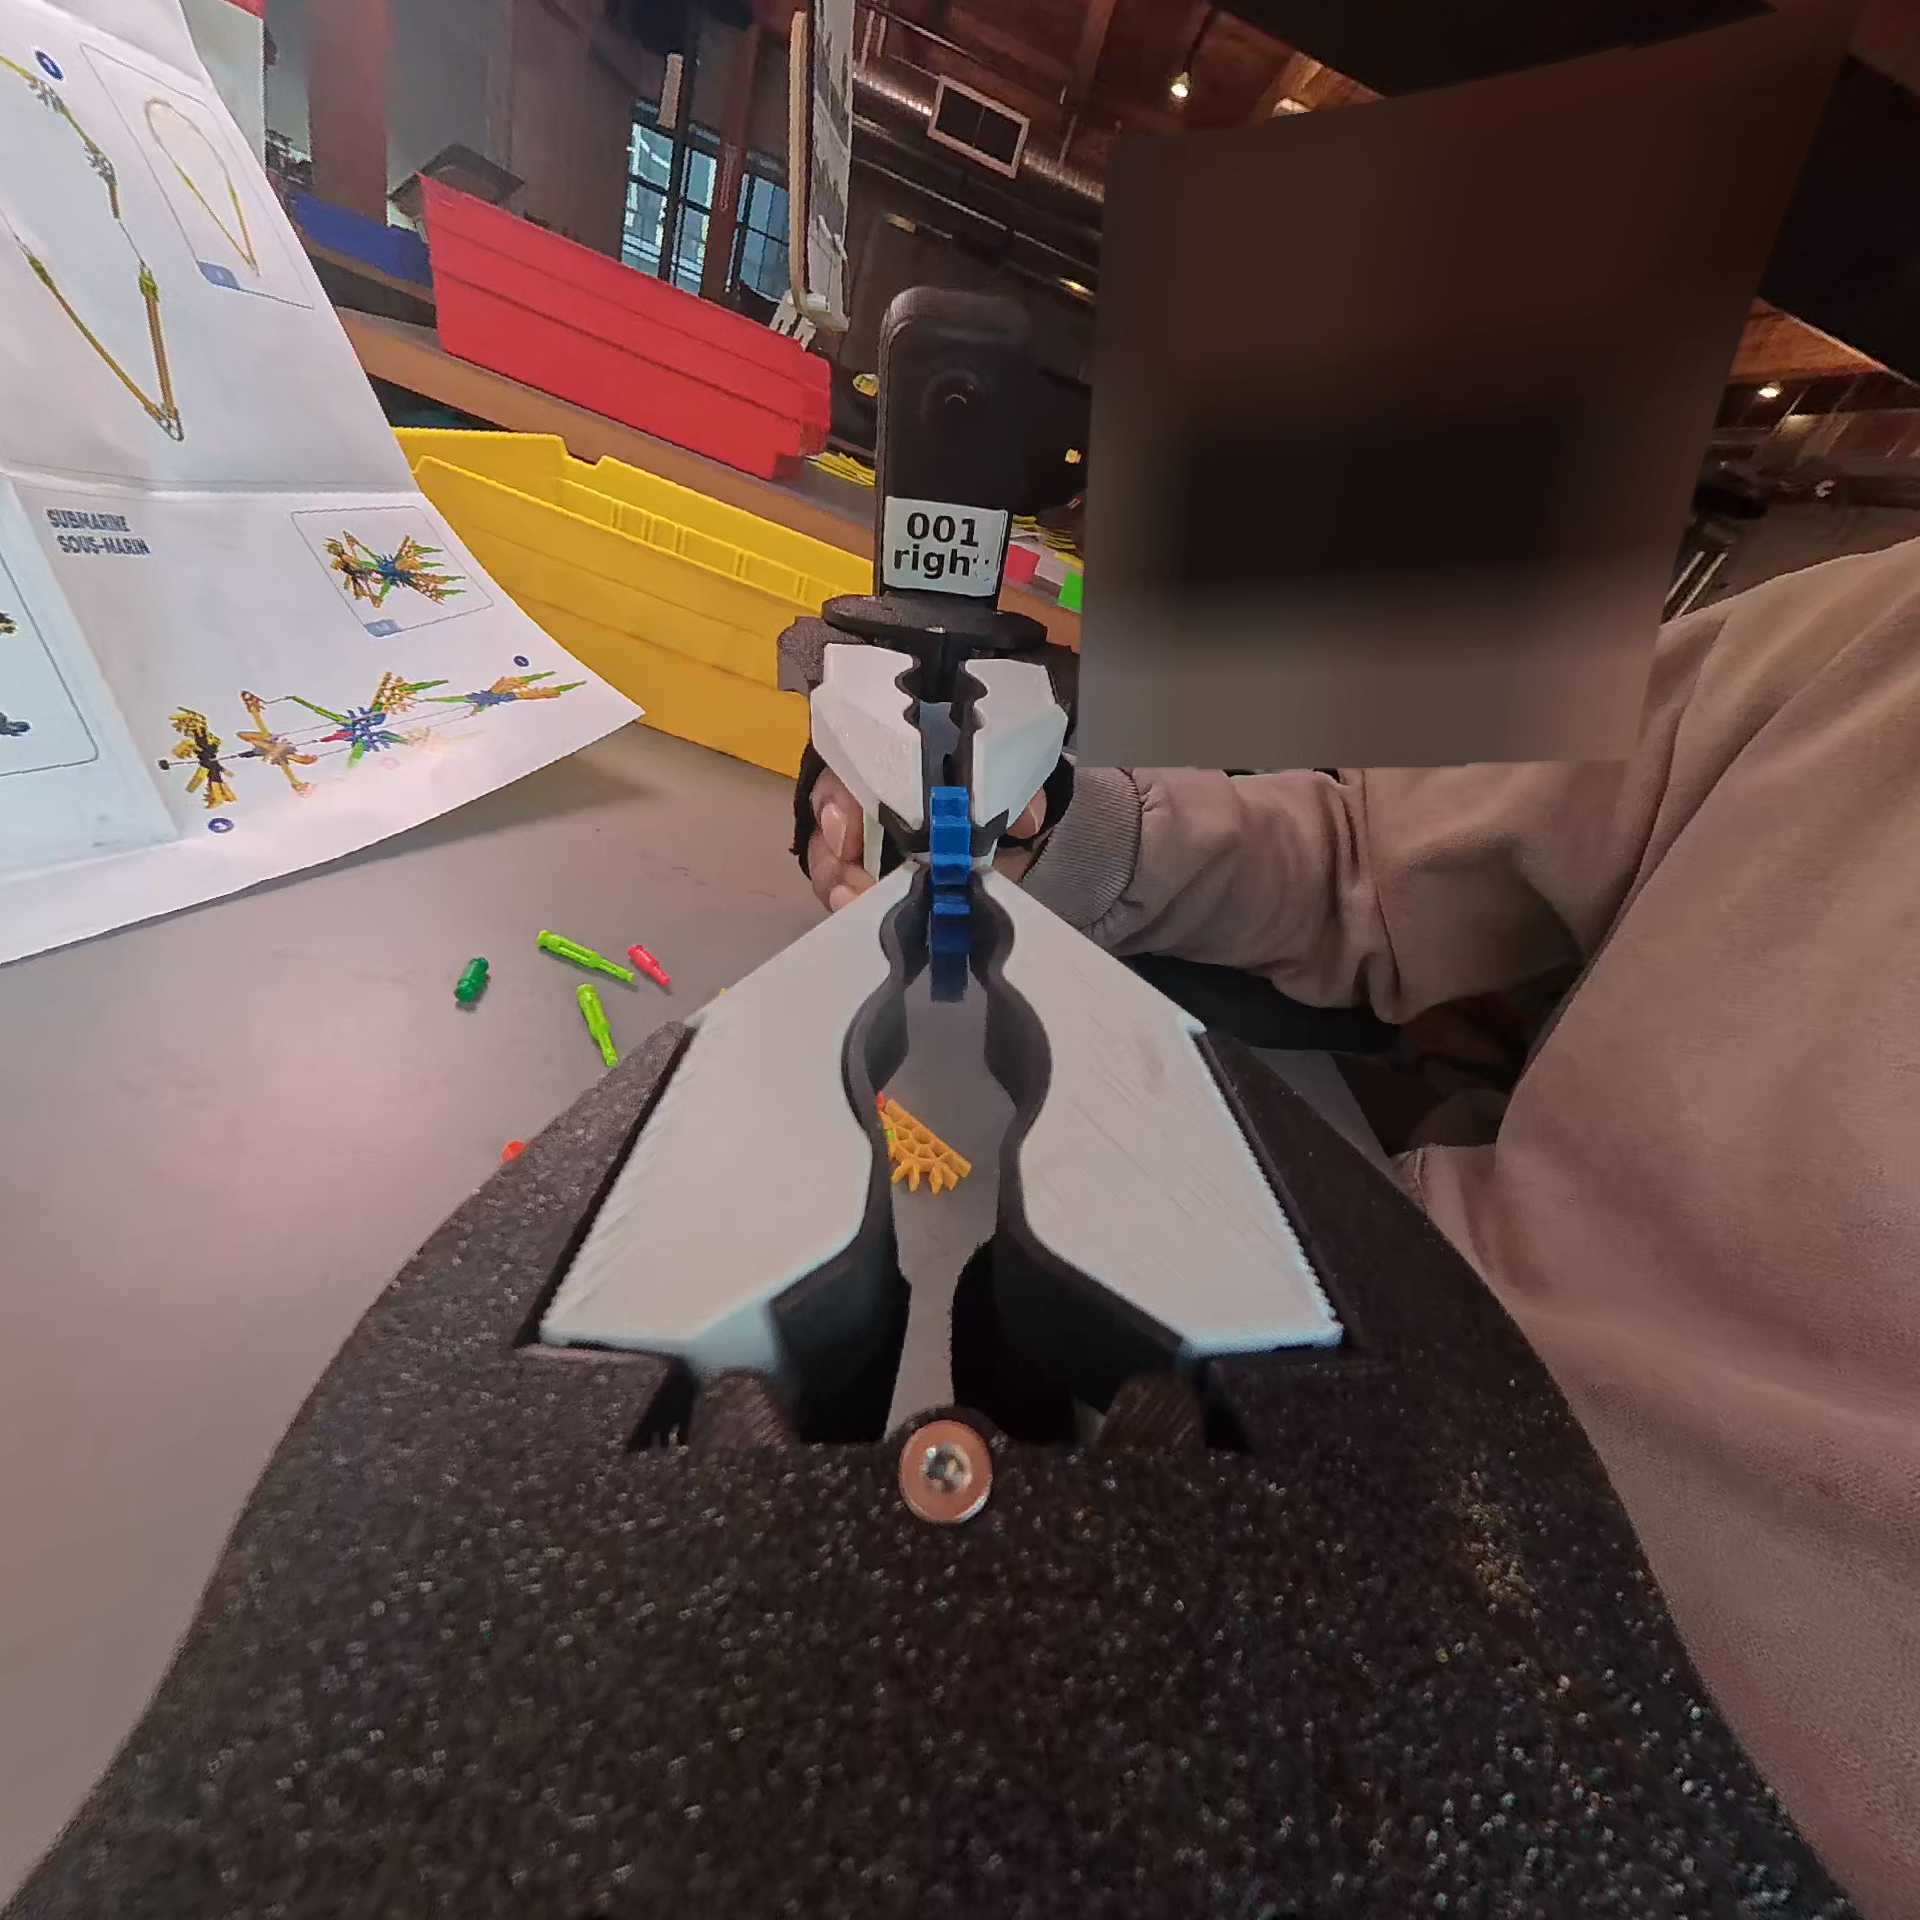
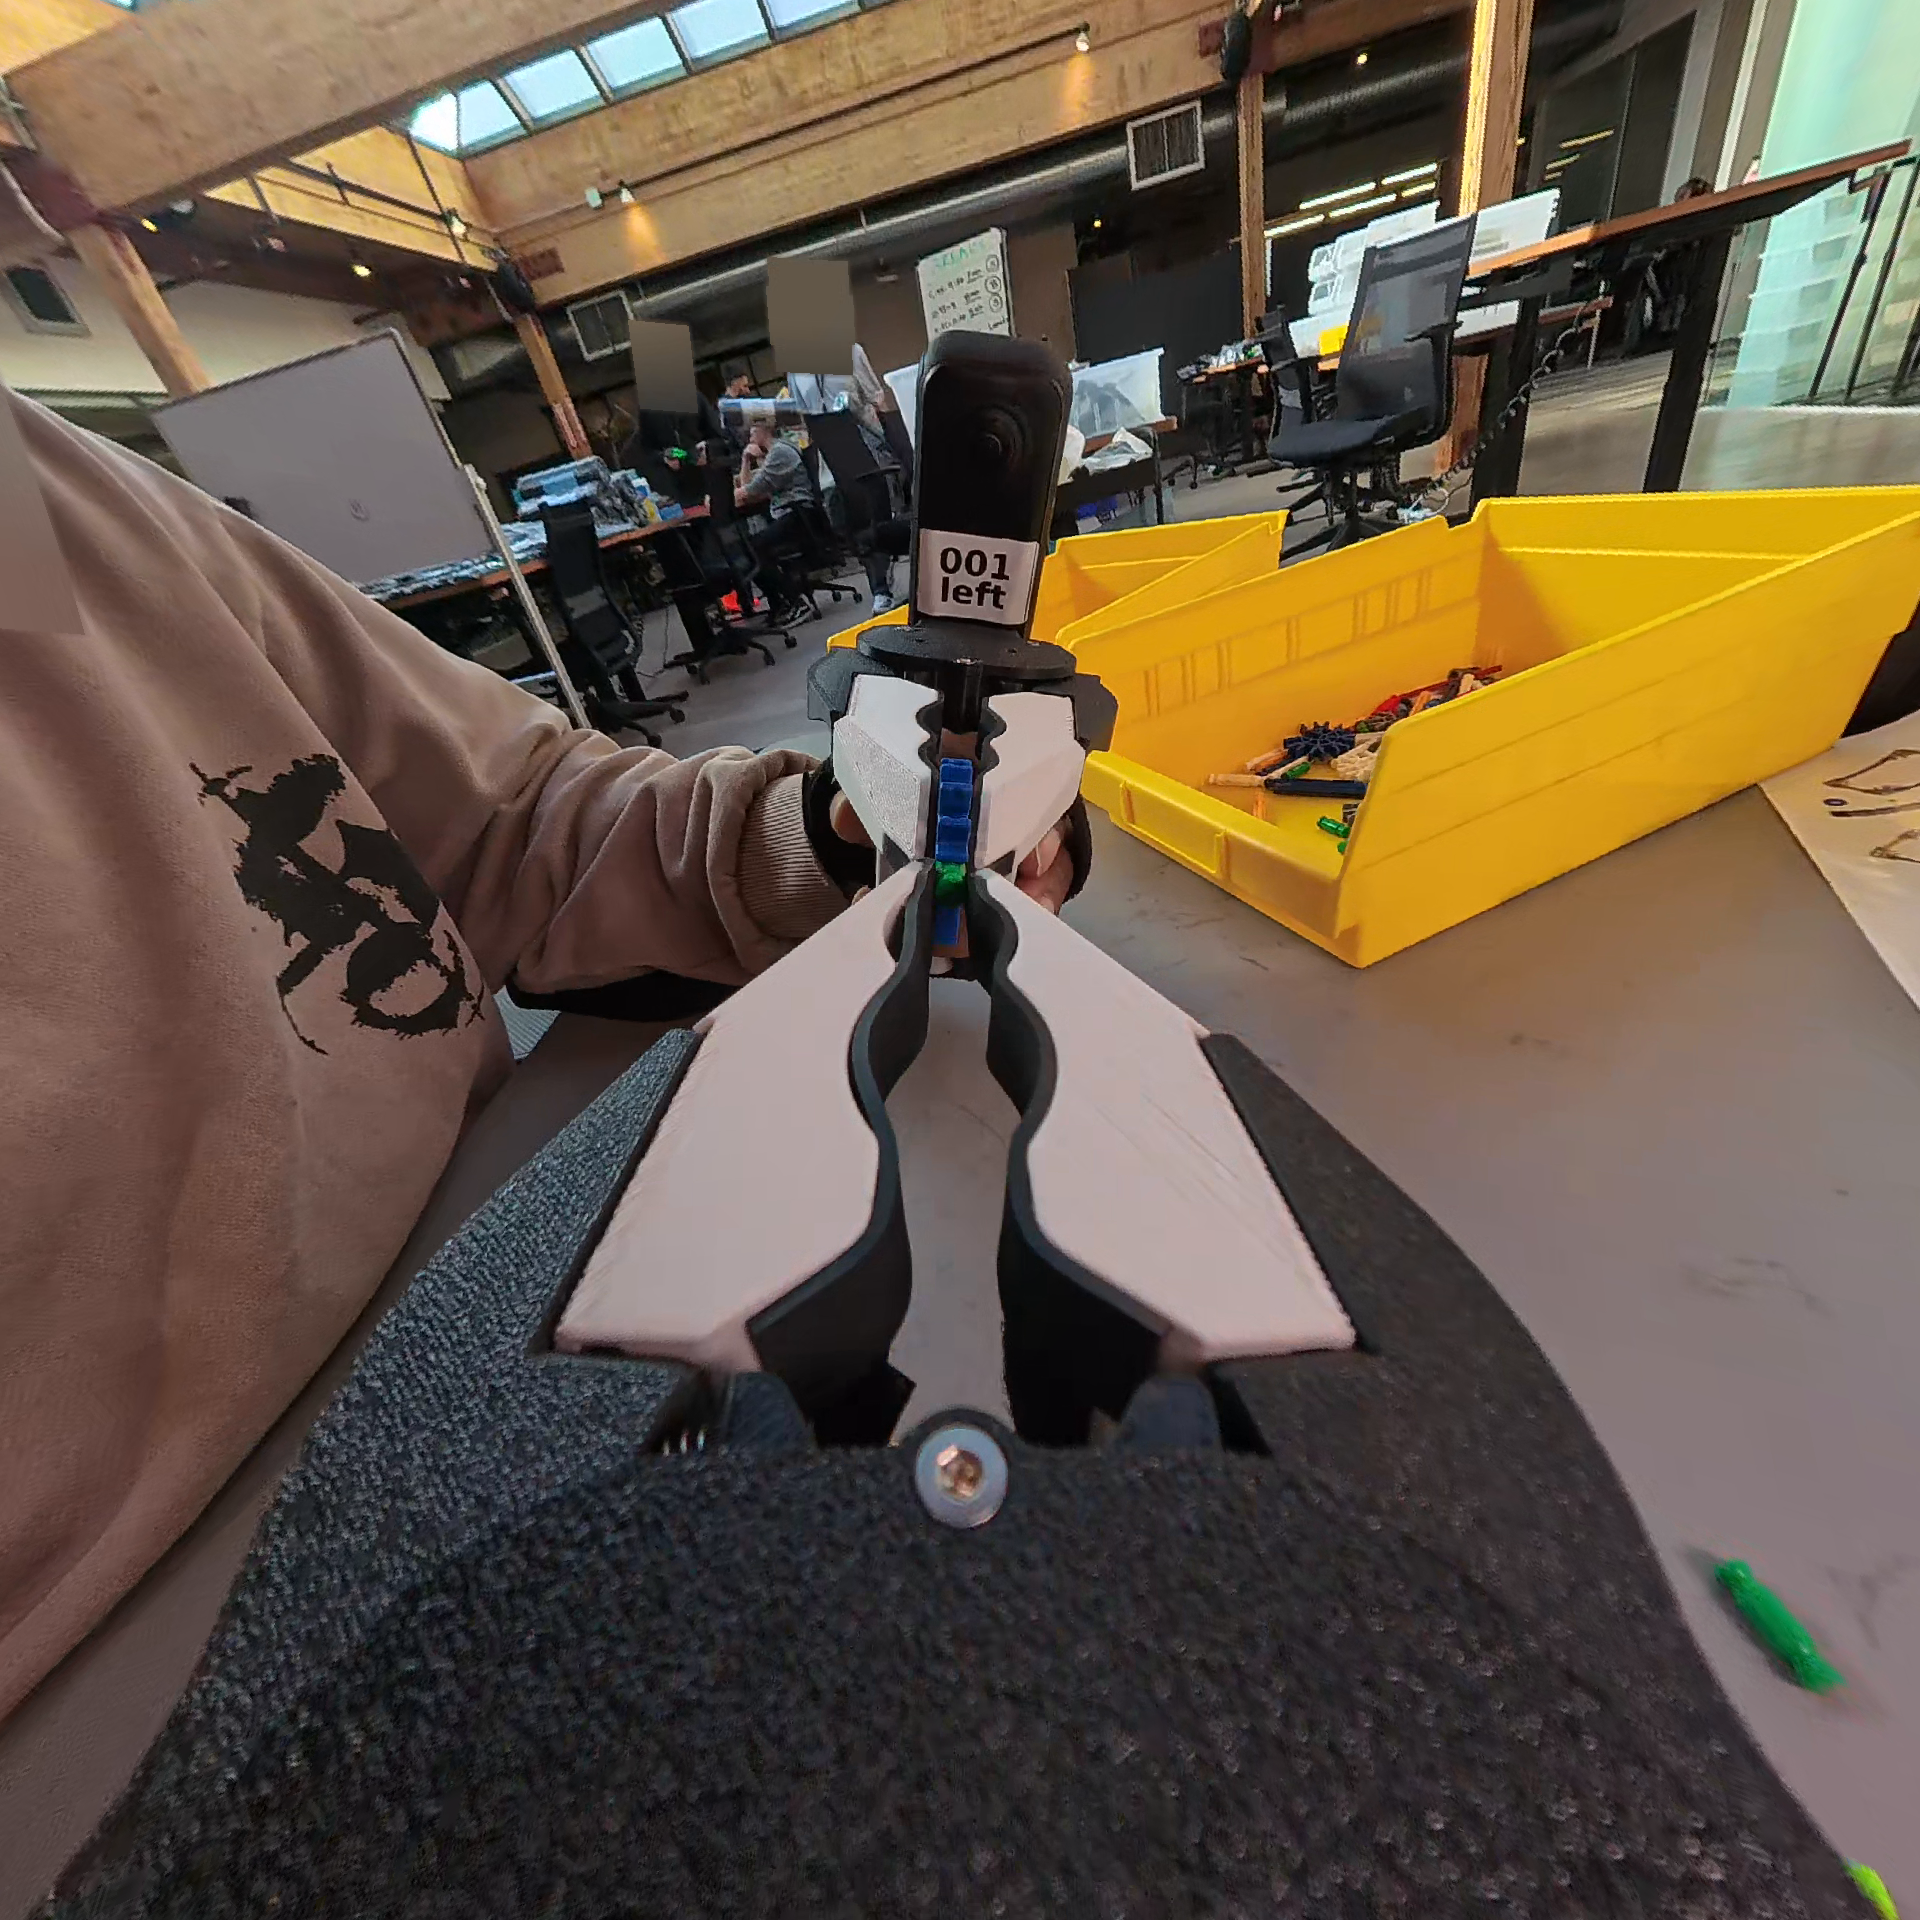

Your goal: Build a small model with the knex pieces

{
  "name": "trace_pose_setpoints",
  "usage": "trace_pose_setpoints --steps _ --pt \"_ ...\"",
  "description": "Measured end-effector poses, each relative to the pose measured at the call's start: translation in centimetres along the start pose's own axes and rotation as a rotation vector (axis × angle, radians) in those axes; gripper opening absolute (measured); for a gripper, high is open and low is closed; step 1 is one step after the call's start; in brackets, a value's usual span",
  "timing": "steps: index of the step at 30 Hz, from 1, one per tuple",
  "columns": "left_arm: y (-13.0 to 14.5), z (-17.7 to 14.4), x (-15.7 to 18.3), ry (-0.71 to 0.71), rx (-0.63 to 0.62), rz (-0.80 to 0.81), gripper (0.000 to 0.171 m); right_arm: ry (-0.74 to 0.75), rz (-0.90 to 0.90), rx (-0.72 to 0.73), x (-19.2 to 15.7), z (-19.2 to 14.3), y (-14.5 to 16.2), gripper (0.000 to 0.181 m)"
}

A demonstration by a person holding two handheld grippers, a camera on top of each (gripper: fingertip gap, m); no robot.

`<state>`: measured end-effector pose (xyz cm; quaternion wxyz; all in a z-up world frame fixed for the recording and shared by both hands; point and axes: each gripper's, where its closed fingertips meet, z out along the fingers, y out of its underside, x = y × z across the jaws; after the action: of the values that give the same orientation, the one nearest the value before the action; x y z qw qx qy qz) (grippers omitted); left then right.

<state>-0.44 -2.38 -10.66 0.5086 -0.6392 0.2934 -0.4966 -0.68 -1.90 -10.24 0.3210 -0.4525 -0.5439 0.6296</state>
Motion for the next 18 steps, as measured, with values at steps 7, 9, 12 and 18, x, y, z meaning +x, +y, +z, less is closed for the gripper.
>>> trace_pose_setpoints --steps 7,9,12,18 --pt "0.0 -0.1 -1.4 -0.105 -0.016 -0.019 0.005 0.091 -0.036 -0.011 1.2 0.1 0.1 0.002" --pt "0.0 -0.1 -2.2 -0.152 0.009 -0.058 0.005 0.169 -0.073 -0.011 2.1 0.1 0.1 0.002" --pt "-0.1 -0.1 -3.0 -0.215 0.04 -0.084 0.005 0.276 -0.153 -0.035 3.0 0.0 0.2 0.003" --pt "-0.9 -0.5 -3.9 -0.35 0.095 -0.089 0.005 0.486 -0.382 -0.099 3.8 0.2 -0.4 0.003"
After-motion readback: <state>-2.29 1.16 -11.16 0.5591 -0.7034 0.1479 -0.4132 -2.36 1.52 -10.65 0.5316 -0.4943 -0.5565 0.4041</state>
